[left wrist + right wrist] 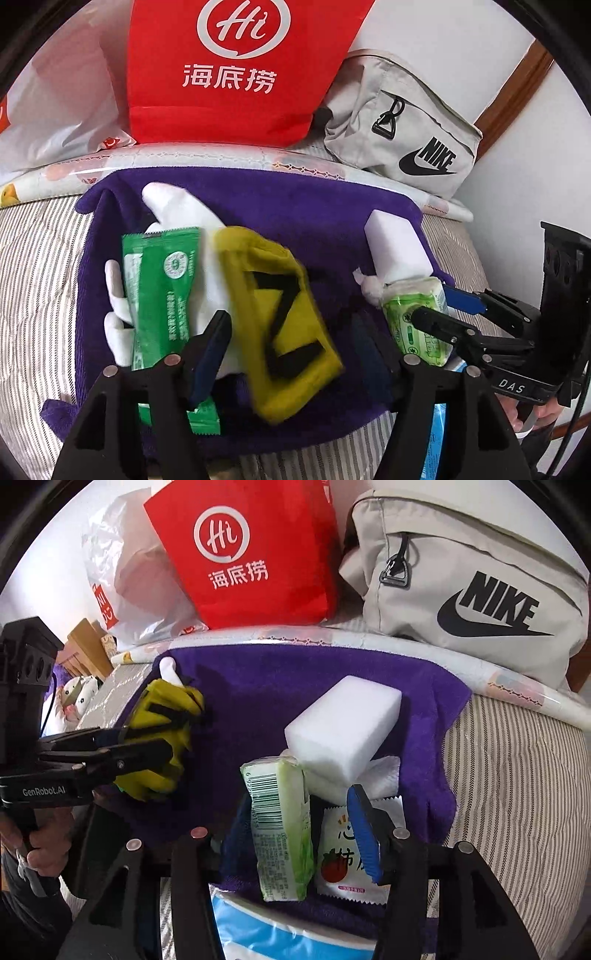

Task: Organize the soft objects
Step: 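Lower and open the left tool on the towel while the right tool releases the wipes pack there, then move the left tool to the white mesh bag while the right tool approaches the black strap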

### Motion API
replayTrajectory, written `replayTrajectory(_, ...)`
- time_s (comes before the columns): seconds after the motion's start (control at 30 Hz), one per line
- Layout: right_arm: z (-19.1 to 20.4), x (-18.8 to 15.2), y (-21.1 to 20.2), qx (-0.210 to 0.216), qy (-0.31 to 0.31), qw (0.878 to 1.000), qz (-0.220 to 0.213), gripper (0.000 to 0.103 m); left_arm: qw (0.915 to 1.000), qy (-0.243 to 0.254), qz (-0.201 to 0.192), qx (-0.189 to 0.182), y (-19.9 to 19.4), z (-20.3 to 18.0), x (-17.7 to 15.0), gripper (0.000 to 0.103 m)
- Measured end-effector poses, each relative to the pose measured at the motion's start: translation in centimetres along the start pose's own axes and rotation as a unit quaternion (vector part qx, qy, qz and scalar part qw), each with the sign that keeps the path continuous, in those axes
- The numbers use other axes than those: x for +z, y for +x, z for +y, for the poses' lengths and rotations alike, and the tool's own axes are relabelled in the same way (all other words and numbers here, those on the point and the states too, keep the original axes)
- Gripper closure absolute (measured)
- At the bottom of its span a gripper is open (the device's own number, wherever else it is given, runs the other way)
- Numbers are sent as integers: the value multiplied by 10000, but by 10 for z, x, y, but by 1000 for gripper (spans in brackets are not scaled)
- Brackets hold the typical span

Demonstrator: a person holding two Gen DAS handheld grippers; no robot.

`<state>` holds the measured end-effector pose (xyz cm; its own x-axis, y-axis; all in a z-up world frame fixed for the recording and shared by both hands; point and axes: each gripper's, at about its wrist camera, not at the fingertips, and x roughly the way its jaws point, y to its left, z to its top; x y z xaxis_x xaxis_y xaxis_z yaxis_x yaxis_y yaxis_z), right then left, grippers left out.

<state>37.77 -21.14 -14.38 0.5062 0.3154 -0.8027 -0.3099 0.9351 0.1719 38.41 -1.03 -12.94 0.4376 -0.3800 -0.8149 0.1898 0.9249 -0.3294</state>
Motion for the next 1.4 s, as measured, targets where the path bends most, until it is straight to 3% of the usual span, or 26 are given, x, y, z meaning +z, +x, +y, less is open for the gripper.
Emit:
replayTrajectory(0.07, 1, -1, -4, 19, 23, 10000, -30, 50, 10000, 47, 17, 50, -4, -2, -2, 30)
replayTrajectory(0.37, 6, -16, -32, 31, 103, 9997, -209, 50, 9998, 3, -146, 103, -36, -2, -18, 30)
replayTrajectory(0.63, 22, -45, -76, 39, 49, 9984, -559, 50, 9992, -102, -375, 66, -82, -4, -54, 30)
replayTrajectory(1.03, 61, -97, -137, 57, -164, 9947, -1017, 50, 9969, 33, -758, 228, -148, -19, -109, 30)
replayTrajectory(1.4, 66, -166, -160, 353, 99, 9950, -928, 50, 9964, 54, -794, 274, -170, -23, -165, 30)
